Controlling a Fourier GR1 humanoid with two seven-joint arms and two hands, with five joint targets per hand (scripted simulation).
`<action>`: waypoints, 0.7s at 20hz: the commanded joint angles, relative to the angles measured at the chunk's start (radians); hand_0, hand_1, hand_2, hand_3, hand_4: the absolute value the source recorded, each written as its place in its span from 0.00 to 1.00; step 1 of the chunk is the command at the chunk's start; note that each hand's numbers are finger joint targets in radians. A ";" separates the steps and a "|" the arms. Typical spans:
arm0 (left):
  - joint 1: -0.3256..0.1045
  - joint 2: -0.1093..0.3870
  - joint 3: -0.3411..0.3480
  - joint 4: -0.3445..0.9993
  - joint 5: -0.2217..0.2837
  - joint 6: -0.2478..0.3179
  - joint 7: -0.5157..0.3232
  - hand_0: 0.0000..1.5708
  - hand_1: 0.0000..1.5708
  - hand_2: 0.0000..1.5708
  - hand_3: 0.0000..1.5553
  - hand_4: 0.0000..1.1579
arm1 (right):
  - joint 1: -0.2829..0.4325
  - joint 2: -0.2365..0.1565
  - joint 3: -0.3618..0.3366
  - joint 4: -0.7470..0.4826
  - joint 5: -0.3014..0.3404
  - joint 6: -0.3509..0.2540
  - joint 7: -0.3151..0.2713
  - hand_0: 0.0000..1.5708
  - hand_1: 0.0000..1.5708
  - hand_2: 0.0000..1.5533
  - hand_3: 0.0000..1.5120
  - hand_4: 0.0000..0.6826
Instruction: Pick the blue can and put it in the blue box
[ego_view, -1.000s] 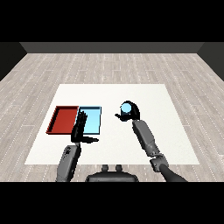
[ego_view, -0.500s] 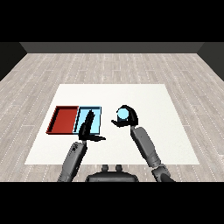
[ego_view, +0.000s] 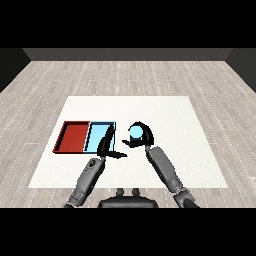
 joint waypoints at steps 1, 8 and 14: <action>-0.033 0.000 -0.099 0.013 0.036 0.092 0.053 0.00 0.00 0.00 0.00 0.00 | -0.023 0.000 -0.035 -0.020 0.002 0.030 0.041 0.90 0.90 0.93 0.94 0.96; -0.059 0.000 -0.093 0.072 0.038 0.094 0.045 0.00 0.00 0.00 0.00 0.00 | -0.016 0.000 0.016 0.030 -0.004 0.049 -0.057 0.89 0.89 0.93 0.93 0.99; -0.123 0.000 -0.147 0.208 0.113 0.131 -0.043 0.00 0.00 0.00 0.00 0.00 | 0.069 0.000 0.087 -0.082 0.005 0.033 -0.019 0.89 0.89 0.94 0.94 1.00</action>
